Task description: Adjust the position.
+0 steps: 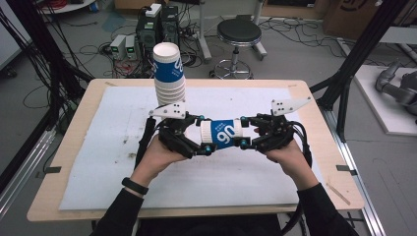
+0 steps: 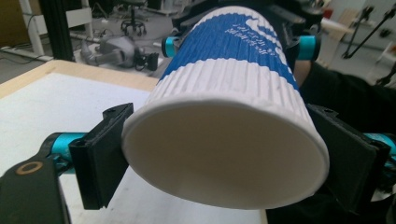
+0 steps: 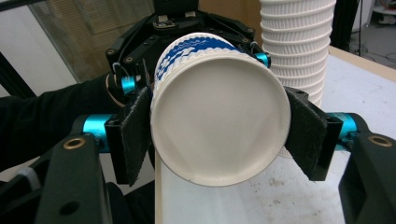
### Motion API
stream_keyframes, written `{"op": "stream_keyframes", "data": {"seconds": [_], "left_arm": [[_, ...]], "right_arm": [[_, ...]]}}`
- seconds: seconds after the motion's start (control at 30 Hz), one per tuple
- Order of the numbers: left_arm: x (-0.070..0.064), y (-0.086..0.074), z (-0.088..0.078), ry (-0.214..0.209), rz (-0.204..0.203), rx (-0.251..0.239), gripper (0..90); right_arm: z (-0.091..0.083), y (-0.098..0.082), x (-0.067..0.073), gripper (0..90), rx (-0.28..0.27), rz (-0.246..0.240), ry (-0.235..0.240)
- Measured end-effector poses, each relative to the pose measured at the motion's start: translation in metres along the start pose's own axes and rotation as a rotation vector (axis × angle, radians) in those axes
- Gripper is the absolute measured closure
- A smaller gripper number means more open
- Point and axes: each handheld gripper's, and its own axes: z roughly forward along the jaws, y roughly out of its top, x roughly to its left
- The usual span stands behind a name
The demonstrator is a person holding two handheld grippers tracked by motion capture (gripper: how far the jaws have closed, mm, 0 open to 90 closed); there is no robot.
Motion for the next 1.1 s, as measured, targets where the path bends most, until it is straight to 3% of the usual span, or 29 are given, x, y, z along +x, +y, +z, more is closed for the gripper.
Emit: {"op": "stream_keyframes", "data": {"seconds": [0.07,0.2,0.37,0.5,0.8,1.1], "left_arm": [[0.001,-0.001,-0.001,-0.007,-0.019,-0.016,13.1],[0.002,-0.002,0.002,-0.028,-0.021,-0.015,13.6],[0.002,-0.002,-0.001,-0.044,-0.006,-0.038,17.9],[0.0,0.0,-0.004,-0.037,0.016,-0.021,19.1],[-0.005,0.007,-0.005,0.008,0.058,0.083,20.2],[-0.005,0.007,-0.003,0.017,0.064,0.143,20.2]], "right_arm": [[-0.001,0.0,-0.001,30.2,-0.019,0.004,0.004],[-0.001,-0.001,-0.001,30.3,-0.045,0.011,0.013],[-0.001,-0.001,-0.001,30.5,-0.039,0.013,0.03],[0.001,-0.001,-0.001,30.3,-0.019,0.006,0.036],[-0.003,0.003,0.004,22.6,0.019,-0.024,-0.019],[0.008,0.001,0.007,20.7,0.125,-0.05,-0.04]]}}
